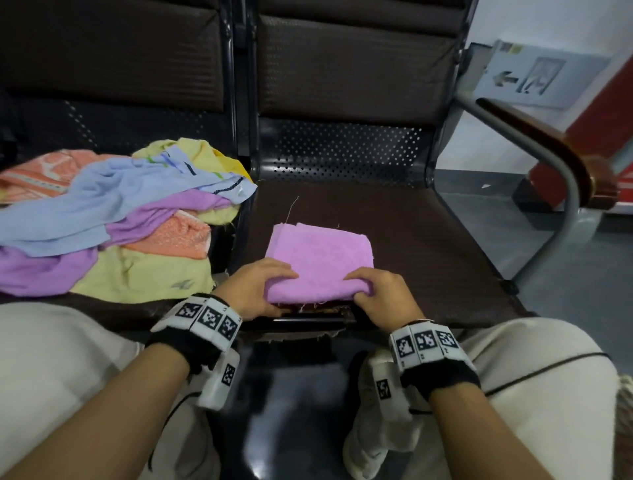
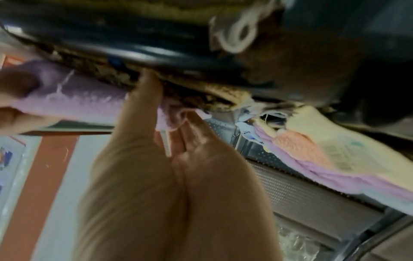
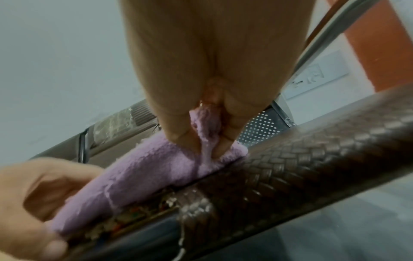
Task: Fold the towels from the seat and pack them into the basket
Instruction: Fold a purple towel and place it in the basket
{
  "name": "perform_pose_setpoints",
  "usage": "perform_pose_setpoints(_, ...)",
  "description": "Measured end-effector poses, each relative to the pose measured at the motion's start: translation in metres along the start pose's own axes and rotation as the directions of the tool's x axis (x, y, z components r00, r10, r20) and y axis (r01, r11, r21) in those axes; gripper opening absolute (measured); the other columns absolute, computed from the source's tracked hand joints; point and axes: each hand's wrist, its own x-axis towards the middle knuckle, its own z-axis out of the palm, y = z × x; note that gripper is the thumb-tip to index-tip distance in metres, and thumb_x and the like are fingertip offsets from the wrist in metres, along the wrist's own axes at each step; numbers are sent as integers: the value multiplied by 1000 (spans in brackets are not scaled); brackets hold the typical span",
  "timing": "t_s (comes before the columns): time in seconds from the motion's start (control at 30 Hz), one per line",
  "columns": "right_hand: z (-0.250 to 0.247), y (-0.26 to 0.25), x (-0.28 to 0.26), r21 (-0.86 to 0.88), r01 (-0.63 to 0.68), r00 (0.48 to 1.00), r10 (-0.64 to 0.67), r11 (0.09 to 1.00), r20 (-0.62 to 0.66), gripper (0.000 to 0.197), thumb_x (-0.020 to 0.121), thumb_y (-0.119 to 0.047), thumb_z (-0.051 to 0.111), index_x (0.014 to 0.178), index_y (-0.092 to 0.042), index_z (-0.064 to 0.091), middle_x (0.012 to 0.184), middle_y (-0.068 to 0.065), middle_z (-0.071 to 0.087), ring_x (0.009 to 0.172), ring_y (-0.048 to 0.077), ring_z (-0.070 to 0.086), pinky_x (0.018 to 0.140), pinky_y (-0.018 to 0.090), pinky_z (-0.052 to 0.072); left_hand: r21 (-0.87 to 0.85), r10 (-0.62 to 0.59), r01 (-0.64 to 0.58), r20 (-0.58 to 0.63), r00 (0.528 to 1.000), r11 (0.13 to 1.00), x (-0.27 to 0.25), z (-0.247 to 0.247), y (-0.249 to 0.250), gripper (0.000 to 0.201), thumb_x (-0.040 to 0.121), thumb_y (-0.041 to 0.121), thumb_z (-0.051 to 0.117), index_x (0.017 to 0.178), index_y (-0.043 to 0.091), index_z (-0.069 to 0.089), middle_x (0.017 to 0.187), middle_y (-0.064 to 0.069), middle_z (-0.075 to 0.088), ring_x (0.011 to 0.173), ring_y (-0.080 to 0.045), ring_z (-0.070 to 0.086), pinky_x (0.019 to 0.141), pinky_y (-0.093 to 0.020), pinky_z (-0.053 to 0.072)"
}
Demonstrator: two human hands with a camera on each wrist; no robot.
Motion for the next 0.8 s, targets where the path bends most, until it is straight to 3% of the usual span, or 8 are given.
perform_pose_setpoints(0.07,0,2,-5,65,-41,995,46,997,-83,31,77,-3,59,101,-18,73,99,-1,73,94,19,64,79,10,38,24,35,-32,-138,990,999,-5,3,-2,51,66,0,76,114,17,67,118,6,61,112,-11,56,102,-19,37)
perform_pose_setpoints(0.13,0,4,-7,171,-73,983,100,983,-152,28,78,-5,59,98,-18,72,93,0,72,84,17,62,78,15,43,-84,-2,-22,-277,961,996,-10,5,-1,37,74,0,68,105,19,71,101,10,68,97,-12,64,90,-24,47)
perform_pose_setpoints(0.27,-1,4,3,407,-133,948,235,904,-213,23,83,-9,57,103,-16,65,93,10,69,79,31,63,80,47,53,-295,-135,27,-351,926,955,-2,4,3,18,84,15,63,98,25,68,91,7,70,88,-11,64,81,-28,49)
perform_pose_setpoints(0.47,-7,11,37,416,-169,943,270,893,-196,44,76,-26,77,115,-17,59,110,0,65,103,14,59,94,30,47,-332,-300,172,-389,871,928,38,-5,5,15,90,24,56,83,13,64,77,-3,64,78,-21,58,68,-27,38)
perform_pose_setpoints(0.53,-10,18,48,389,-233,960,275,891,-55,60,66,-23,84,119,-17,56,112,-1,63,105,14,57,96,33,47,-304,-343,234,-382,858,924,55,-10,3,28,90,25,57,63,19,53,63,2,54,70,-22,51,62,-26,30)
perform_pose_setpoints(0.6,-11,25,59,345,-296,948,317,891,-5,53,67,-20,83,115,-16,59,103,2,65,98,21,62,91,42,51,-261,-378,296,-366,851,919,70,-14,0,37,90,26,56,57,20,43,61,-1,50,72,-26,51,63,-27,29)
perform_pose_setpoints(0.7,-9,33,77,275,-373,916,399,886,-40,34,72,-28,80,99,-15,63,92,5,67,89,27,65,84,46,54,-204,-409,358,-344,845,911,86,-15,-6,32,89,26,57,61,14,49,70,-12,56,83,-34,58,66,-30,35)
perform_pose_setpoints(0.8,-6,38,87,238,-465,876,482,853,-16,30,72,-40,78,84,-20,59,90,3,67,93,27,64,84,40,53,-176,-442,406,-316,840,897,95,-10,-11,26,90,27,58,86,4,67,89,-21,67,93,-36,61,76,-34,43)
